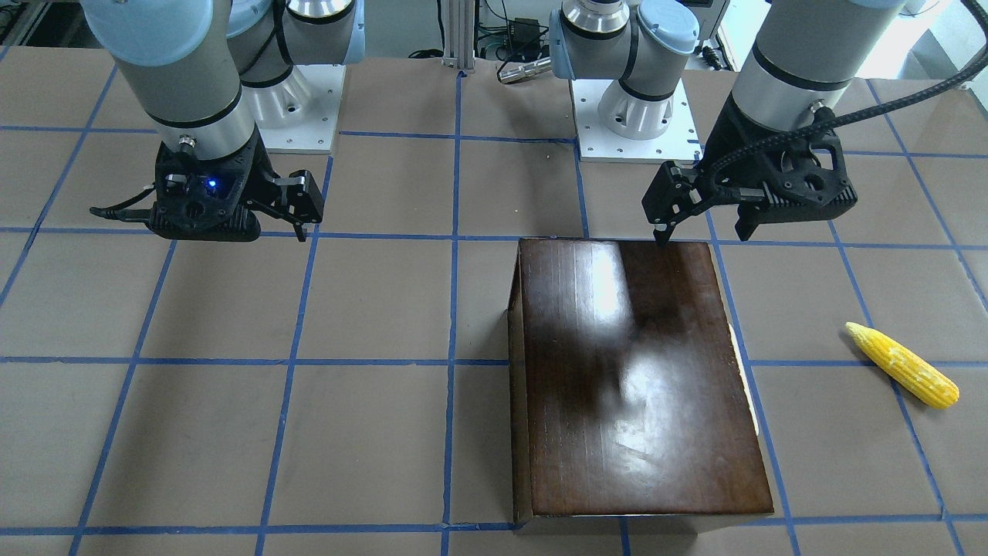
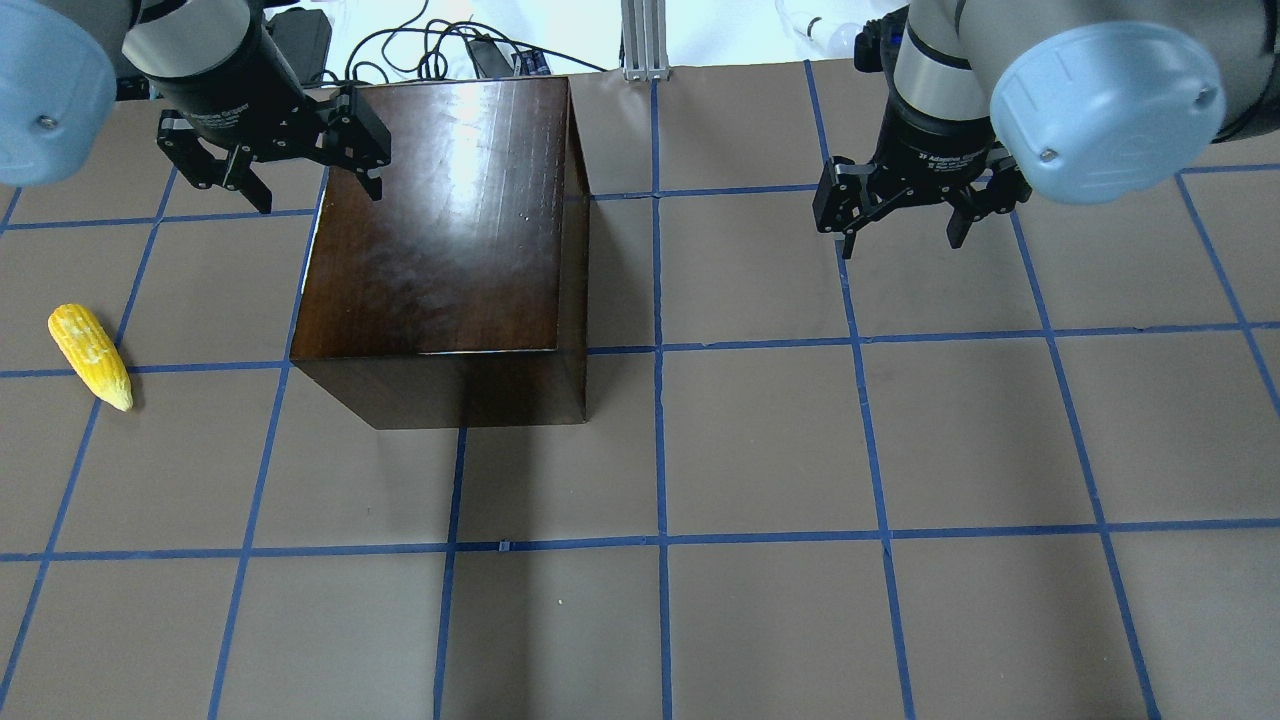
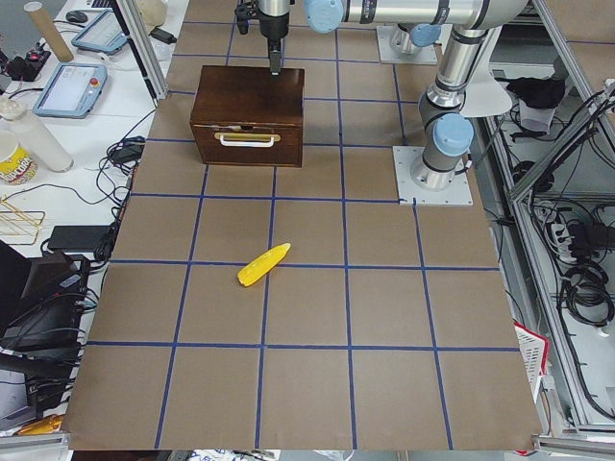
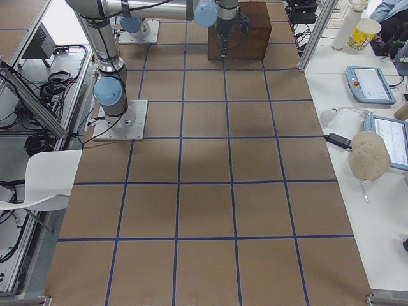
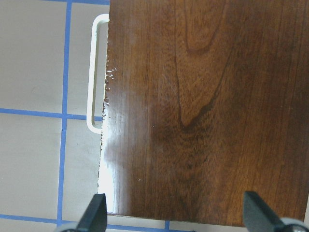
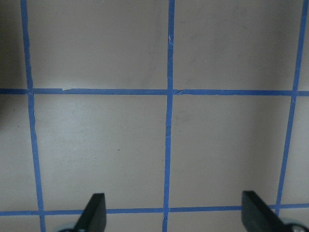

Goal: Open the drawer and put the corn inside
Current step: 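Lower the left gripper beside the cabinet to the white drawer handle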

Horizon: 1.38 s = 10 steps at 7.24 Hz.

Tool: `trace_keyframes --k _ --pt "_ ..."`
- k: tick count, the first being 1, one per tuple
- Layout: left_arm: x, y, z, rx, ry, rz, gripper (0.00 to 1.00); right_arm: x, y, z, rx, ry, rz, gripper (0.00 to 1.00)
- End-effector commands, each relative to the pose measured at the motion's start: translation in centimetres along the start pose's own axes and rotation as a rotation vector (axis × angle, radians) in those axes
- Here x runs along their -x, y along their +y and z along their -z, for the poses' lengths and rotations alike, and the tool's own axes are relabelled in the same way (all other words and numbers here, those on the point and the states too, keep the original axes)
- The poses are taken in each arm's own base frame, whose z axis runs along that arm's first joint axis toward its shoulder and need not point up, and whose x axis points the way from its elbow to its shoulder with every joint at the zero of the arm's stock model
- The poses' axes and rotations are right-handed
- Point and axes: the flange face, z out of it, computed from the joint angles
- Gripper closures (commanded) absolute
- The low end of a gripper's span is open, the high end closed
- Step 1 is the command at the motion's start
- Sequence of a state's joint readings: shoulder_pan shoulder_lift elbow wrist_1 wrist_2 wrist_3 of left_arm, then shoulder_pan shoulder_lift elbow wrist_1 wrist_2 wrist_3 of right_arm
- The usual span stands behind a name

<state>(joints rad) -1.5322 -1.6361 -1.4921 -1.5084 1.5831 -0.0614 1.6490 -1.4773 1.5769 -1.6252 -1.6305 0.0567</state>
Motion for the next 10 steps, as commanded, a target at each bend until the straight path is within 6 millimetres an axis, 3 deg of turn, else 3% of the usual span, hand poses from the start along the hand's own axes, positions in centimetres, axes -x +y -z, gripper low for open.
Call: trace_keyframes --k 1,4,10 --pt "0.5 -0.9 1.1 -0.024 0.001 0.011 0.00 0.0 0.0 0.0 0.001 0.000 0.000 0.00" --pt "2.4 -1.5 1.2 -0.019 -0.001 0.023 0.00 0.0 0.0 0.0 -0.001 0.000 0.000 0.00" --pt "2.1 -0.8 1.4 -0.018 -0.004 0.017 0.00 0.0 0.0 0.0 0.001 0.000 0.000 0.00"
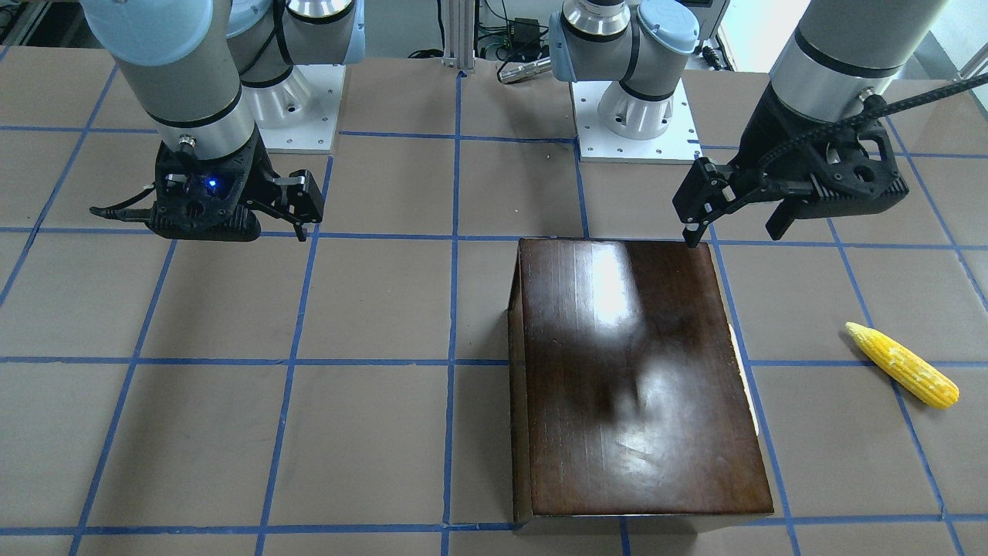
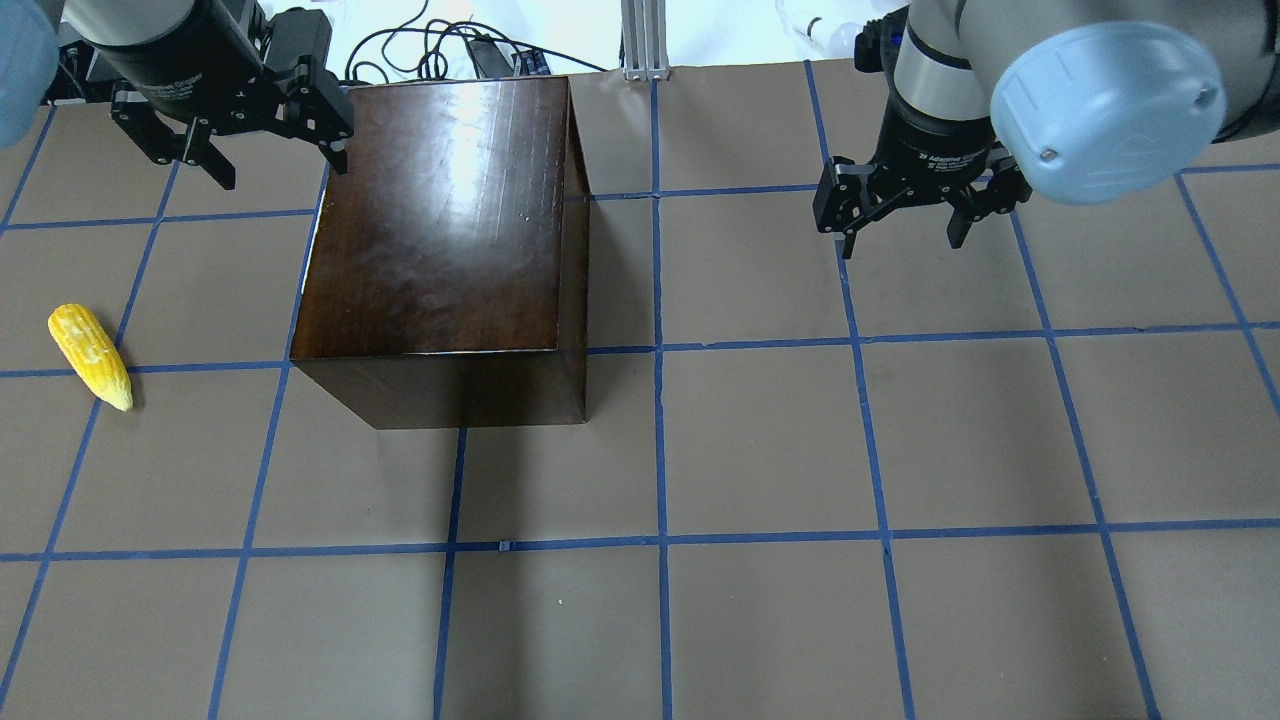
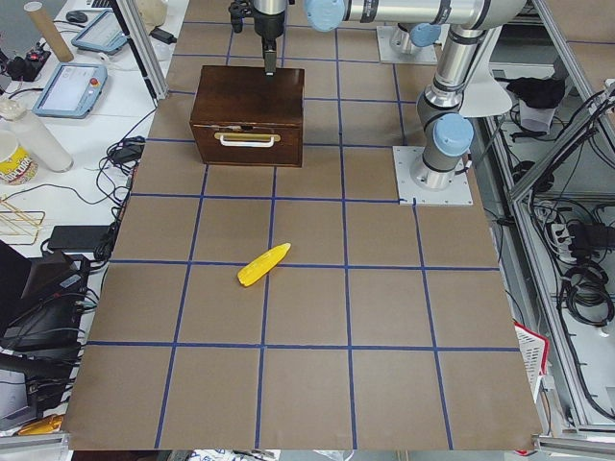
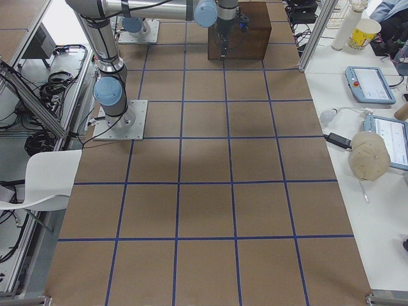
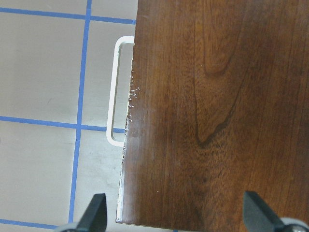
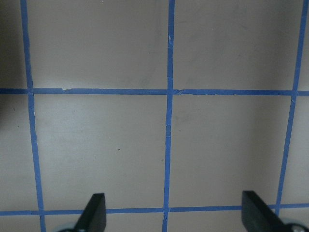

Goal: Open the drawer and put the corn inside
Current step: 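Lower the left gripper beside the cabinet to the white drawer handle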

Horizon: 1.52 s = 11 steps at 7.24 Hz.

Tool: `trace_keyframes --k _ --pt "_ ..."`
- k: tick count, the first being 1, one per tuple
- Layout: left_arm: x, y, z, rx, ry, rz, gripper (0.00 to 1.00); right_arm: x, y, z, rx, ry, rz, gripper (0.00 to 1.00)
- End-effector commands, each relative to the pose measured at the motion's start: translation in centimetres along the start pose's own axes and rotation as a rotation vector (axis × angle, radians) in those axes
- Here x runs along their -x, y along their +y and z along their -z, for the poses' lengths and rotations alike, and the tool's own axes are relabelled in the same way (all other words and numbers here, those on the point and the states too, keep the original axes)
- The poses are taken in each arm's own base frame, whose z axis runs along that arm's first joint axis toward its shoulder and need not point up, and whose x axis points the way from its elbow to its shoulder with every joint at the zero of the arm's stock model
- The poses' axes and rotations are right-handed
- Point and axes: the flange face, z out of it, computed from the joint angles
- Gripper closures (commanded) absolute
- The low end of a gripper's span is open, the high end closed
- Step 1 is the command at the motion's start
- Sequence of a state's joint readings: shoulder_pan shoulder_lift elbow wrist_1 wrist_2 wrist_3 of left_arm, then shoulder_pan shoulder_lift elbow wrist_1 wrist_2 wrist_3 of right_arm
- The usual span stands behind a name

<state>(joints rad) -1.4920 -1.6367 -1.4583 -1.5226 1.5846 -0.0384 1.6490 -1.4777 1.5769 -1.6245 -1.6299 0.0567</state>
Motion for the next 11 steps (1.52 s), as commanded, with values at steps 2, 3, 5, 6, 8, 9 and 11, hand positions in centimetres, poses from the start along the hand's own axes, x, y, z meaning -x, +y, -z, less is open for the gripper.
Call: trace_keyframes --k 2,3,5,6,8,9,11 --pt "-0.1 1.0 1.2 0.004 -0.001 -0.004 0.00 0.0 0.0 0.0 0.000 0.001 0.000 0.00" --pt "0.2 0.7 0.8 0.010 -0.002 0.002 0.00 0.0 0.0 0.1 -0.001 -0.001 0.000 0.00" --pt "4.2 -1.7 0.3 -0.003 0.027 -0.031 0.00 0.0 0.0 0.0 0.000 0.001 0.000 0.00" --pt "8.0 -3.2 -0.4 -0.006 0.085 -0.076 0.00 0.0 0.0 0.0 0.000 0.001 0.000 0.00" --pt "16.5 -5.3 -3.6 0.025 0.089 -0.176 0.00 0.0 0.0 0.0 0.000 0.002 0.000 0.00" --pt "18.8 -6.6 -6.1 0.014 0.089 -0.201 0.01 0.0 0.0 0.1 -0.003 0.002 0.000 0.00" --pt "19.9 -8.9 -11.3 0.014 0.234 -0.214 0.01 0.0 0.0 0.1 -0.001 0.002 0.000 0.00"
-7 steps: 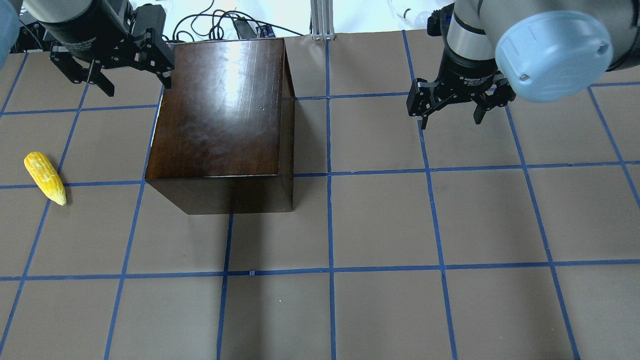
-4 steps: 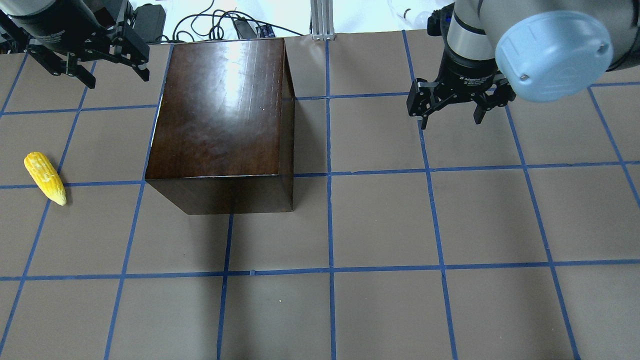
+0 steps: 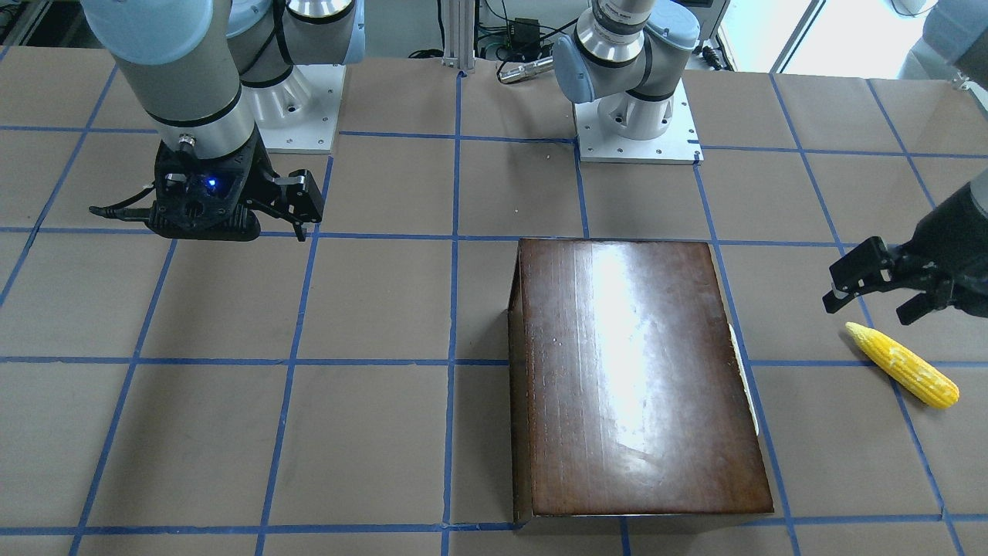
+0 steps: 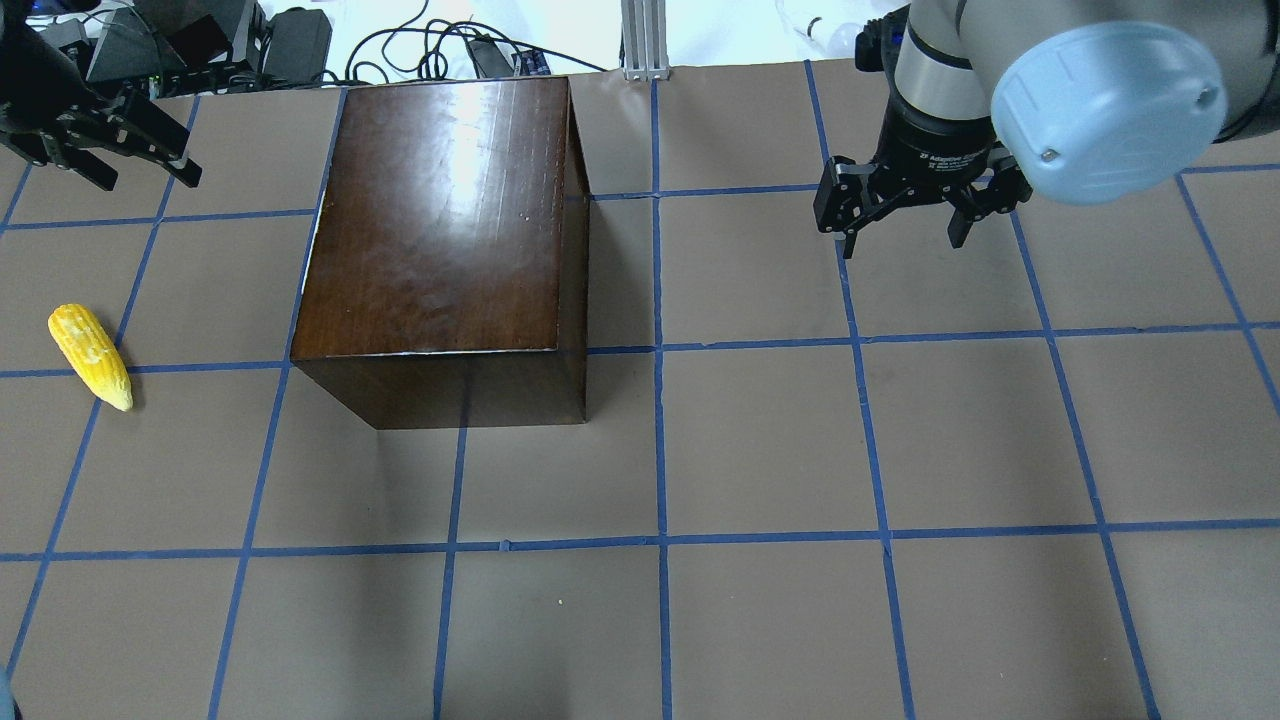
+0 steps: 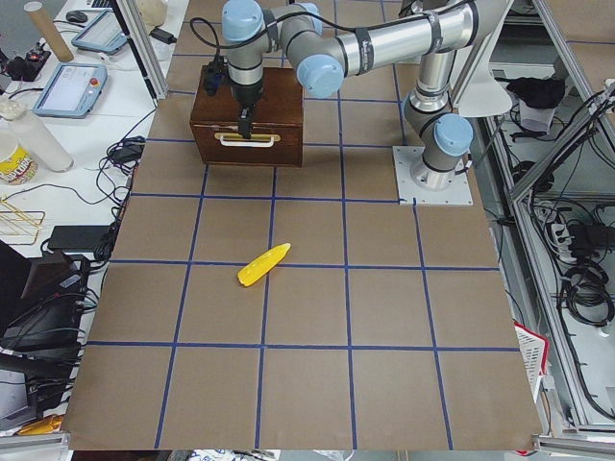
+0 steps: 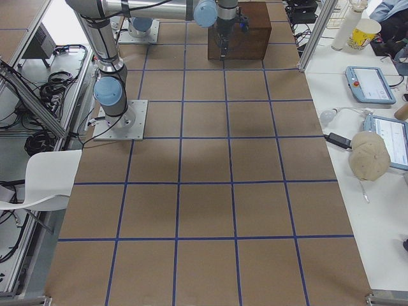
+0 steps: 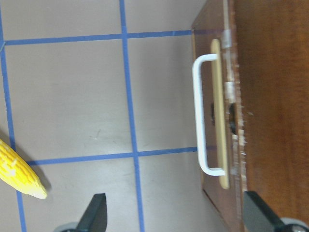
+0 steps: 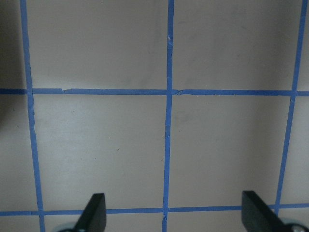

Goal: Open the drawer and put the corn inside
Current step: 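Lower the left gripper beside the cabinet to the white drawer handle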

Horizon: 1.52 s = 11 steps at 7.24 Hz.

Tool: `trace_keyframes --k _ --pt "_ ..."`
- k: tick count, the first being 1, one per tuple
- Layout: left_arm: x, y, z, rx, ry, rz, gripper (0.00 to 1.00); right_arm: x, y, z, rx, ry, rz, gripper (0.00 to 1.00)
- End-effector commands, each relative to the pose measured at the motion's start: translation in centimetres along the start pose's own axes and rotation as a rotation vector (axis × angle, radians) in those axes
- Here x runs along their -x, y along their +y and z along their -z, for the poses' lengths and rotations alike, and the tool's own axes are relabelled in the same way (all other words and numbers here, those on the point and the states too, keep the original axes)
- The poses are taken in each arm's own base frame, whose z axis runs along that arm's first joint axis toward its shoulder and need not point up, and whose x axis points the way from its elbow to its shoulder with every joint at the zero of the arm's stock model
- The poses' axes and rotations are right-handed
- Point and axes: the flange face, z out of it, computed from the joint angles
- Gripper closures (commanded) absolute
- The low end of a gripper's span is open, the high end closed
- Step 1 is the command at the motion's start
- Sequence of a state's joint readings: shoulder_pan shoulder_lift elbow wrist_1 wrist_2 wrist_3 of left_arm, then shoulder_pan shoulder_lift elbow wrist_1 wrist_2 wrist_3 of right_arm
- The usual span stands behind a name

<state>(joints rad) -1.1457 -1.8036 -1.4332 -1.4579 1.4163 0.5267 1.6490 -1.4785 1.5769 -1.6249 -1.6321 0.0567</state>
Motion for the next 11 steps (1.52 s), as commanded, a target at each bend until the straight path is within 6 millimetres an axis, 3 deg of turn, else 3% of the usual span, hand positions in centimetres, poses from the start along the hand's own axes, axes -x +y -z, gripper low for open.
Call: trace_keyframes --k 1,2,5,11 --pt "2.0 -1.4 -5.0 0.004 0.132 0.011 0.00 0.0 0.0 -0.1 0.000 0.000 0.000 0.00" --pt "2.2 -1.1 -7.3 0.034 0.154 0.015 0.00 0.0 0.0 0.0 -0.001 0.000 0.000 0.00" --pt "1.9 -1.4 -11.2 0.038 0.244 0.025 0.00 0.0 0.0 -0.1 0.002 -0.001 0.000 0.00" --pt "2.1 -2.4 -15.5 0.034 0.316 0.023 0.00 0.0 0.0 0.0 0.000 -0.001 0.000 0.00"
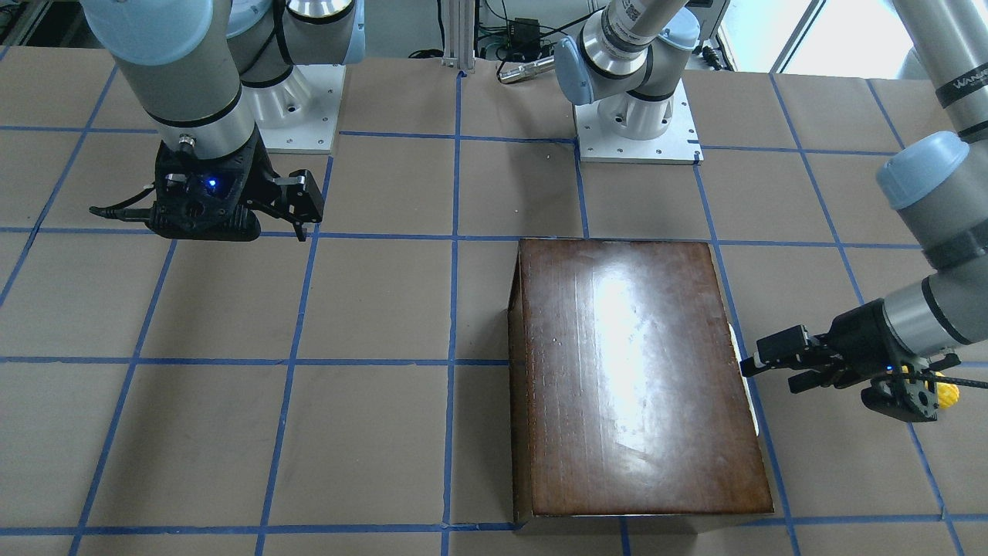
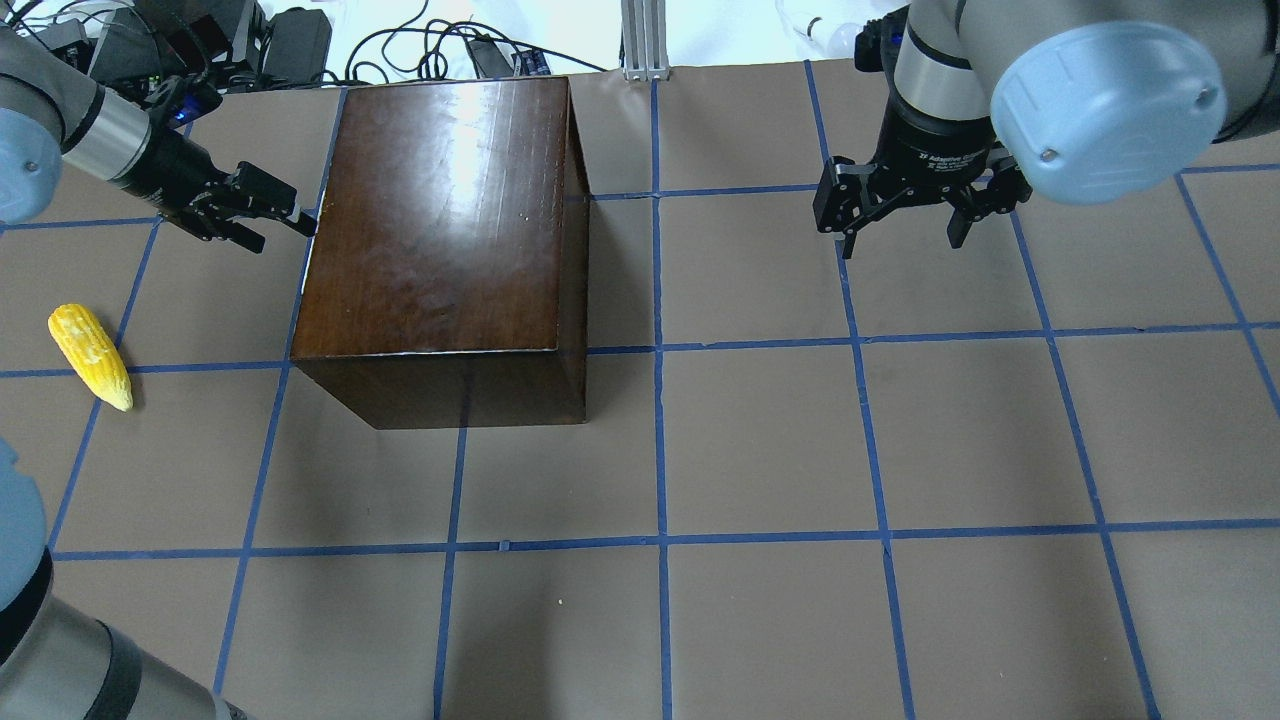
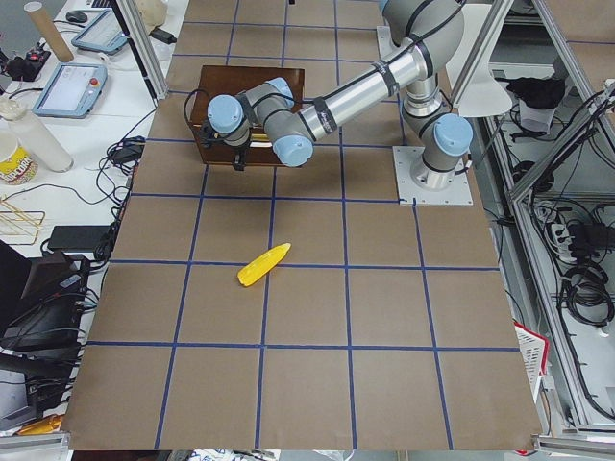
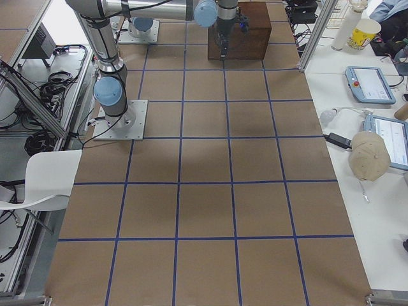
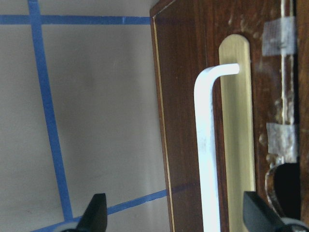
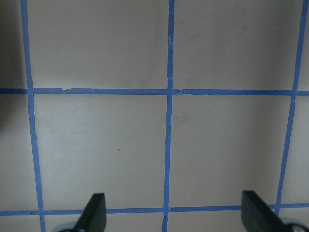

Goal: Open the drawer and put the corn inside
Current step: 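Hook the white drawer handle with the left gripper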

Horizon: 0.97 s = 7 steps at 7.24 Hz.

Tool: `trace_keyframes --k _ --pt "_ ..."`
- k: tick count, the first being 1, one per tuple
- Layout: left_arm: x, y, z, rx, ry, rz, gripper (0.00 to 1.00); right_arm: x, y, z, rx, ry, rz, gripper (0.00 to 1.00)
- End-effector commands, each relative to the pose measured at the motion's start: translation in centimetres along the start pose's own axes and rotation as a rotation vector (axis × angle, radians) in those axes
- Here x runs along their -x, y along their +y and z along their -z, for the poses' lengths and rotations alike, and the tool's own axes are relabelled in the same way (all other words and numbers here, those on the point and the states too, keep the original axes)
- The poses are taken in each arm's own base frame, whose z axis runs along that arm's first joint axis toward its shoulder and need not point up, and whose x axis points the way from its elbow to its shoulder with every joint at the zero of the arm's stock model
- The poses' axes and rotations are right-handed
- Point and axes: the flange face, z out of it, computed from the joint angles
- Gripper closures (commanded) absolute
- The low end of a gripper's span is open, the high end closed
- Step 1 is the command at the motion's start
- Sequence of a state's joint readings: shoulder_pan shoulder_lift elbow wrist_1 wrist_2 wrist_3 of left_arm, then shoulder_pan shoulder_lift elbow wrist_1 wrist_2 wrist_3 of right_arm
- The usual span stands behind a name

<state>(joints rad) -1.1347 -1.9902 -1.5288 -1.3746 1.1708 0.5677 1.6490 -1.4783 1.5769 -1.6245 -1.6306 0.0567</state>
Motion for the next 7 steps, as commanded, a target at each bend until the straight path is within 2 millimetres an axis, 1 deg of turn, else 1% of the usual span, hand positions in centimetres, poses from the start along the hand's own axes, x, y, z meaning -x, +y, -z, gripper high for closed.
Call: trace_keyframes --k 1,3,7 --pt "0.6 -0.5 -1.6 0.008 0.014 -0.004 0.00 0.0 0.0 0.0 0.000 -0.002 0.000 0.00" --pt "0.9 -0.9 -3.0 0.002 0.066 0.007 0.00 0.0 0.0 -0.1 0.001 0.000 0.000 0.00" --pt "1.8 -1.2 -4.0 0.012 0.062 0.007 0.00 0.0 0.0 -0.1 0.001 0.000 0.000 0.00"
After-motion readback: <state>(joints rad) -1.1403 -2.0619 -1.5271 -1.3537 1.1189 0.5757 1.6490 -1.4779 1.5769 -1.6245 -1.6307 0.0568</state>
